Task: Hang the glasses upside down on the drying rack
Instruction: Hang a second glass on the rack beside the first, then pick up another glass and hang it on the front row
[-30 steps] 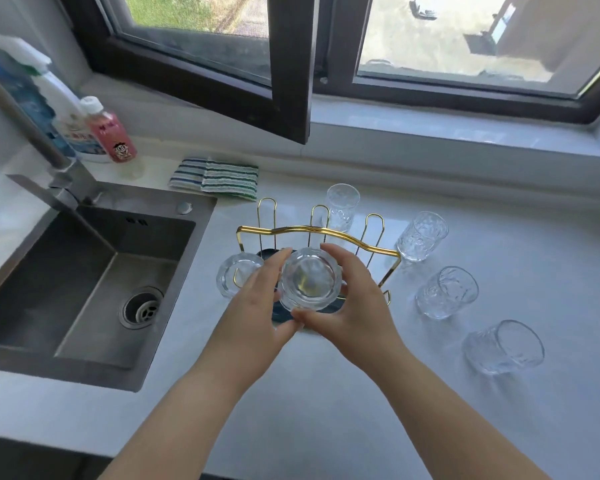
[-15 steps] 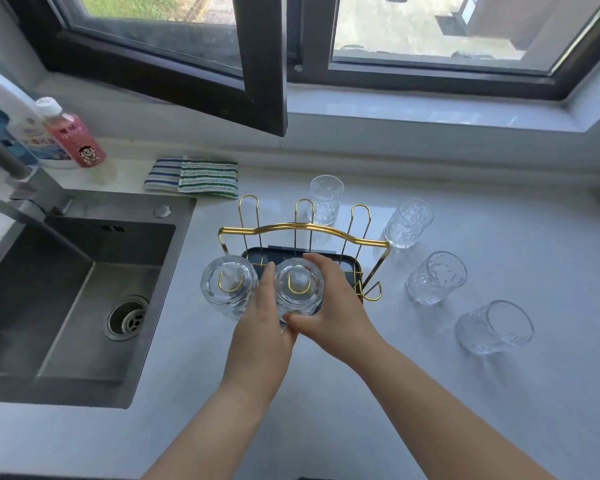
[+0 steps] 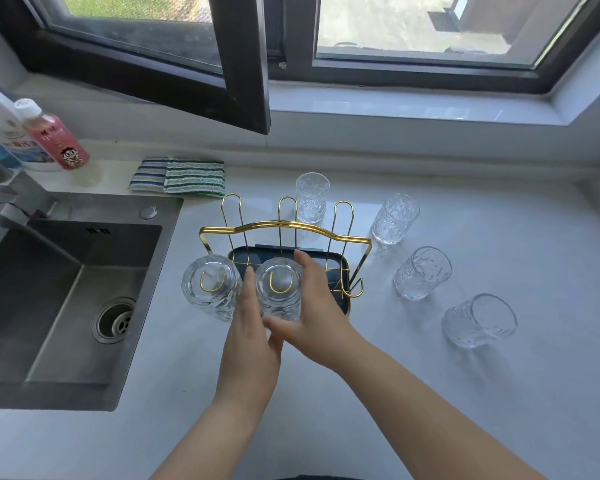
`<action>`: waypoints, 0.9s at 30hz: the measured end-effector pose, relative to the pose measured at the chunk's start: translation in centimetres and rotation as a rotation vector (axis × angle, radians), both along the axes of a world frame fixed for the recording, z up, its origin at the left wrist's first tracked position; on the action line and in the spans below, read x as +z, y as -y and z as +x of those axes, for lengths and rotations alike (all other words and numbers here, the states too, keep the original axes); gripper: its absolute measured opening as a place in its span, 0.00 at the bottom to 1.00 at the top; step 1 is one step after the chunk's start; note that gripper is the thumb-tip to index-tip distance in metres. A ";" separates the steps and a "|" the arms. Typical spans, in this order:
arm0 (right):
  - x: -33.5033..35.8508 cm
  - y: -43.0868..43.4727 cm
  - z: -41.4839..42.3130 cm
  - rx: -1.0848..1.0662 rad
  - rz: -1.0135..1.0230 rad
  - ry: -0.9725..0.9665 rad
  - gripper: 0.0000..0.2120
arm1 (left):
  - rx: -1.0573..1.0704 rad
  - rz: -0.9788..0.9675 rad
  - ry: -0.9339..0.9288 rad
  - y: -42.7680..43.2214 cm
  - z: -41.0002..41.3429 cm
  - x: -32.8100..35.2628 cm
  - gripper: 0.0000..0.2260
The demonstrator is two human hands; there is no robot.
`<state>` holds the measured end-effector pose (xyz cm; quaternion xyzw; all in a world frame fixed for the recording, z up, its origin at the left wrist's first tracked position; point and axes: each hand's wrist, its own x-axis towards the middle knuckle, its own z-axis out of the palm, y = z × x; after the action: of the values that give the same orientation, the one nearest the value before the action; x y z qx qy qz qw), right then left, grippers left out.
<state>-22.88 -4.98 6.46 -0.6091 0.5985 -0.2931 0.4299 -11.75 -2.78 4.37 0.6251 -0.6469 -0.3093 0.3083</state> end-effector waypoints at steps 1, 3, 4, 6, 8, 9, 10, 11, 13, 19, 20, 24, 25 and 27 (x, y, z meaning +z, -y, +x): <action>0.1 -0.3 -0.1 0.008 -0.021 -0.018 0.46 | -0.001 -0.008 -0.008 -0.4 -0.2 0.0 0.42; 0.5 -1.1 -0.5 0.023 -0.070 -0.038 0.44 | 0.003 -0.018 -0.037 -1.3 -0.4 -0.3 0.43; 0.6 -1.6 -0.9 0.028 -0.093 -0.032 0.43 | 0.009 -0.016 -0.064 -1.8 -0.6 -0.5 0.43; 1.1 -2.9 -1.8 0.040 -0.142 -0.013 0.40 | 0.040 0.026 -0.141 -2.9 -0.9 -1.1 0.43; 1.3 -4.5 -3.3 0.033 -0.190 0.005 0.36 | 0.108 0.131 -0.244 -3.9 -1.4 -1.9 0.38; 1.3 -5.3 -4.4 0.004 -0.217 0.017 0.33 | 0.137 0.200 -0.283 -4.4 -1.8 -2.4 0.34; 1.1 -6.0 -5.6 -0.045 -0.248 0.025 0.31 | 0.141 0.278 -0.303 -4.7 -2.1 -2.9 0.30; 0.8 -6.8 -7.0 -0.111 -0.279 0.027 0.29 | 0.115 0.359 -0.305 -5.0 -2.6 -3.4 0.27; -0.2 -8.2 -10.2 -0.282 -0.325 0.012 0.26 | -0.022 0.493 -0.265 -5.2 -4.1 -4.0 0.23; -4.5 -11.5 -20.1 -0.779 -0.185 0.022 0.30 | -0.426 0.495 -0.157 -3.7 -12.8 -3.8 0.29; -5.2 -11.6 -21.3 -0.802 -0.132 0.025 0.31 | -0.457 0.472 -0.143 -3.1 -14.6 -3.8 0.30; -7.5 -10.5 -24.2 -0.734 0.038 0.040 0.37 | -0.522 0.410 -0.100 -0.7 -20.7 -4.2 0.35; -7.9 -10.1 -24.6 -0.707 0.058 0.058 0.38 | -0.529 0.405 -0.104 -0.3 -21.8 -4.4 0.36; -8.4 -9.3 -25.0 -0.664 0.072 0.086 0.37 | -0.542 0.400 -0.129 0.3 -23.5 -4.8 0.36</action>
<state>-47.93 4.34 -1.98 -0.3523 0.7555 -0.4212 0.3572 -35.23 -3.06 -0.45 0.4577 -0.6953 -0.5395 0.1265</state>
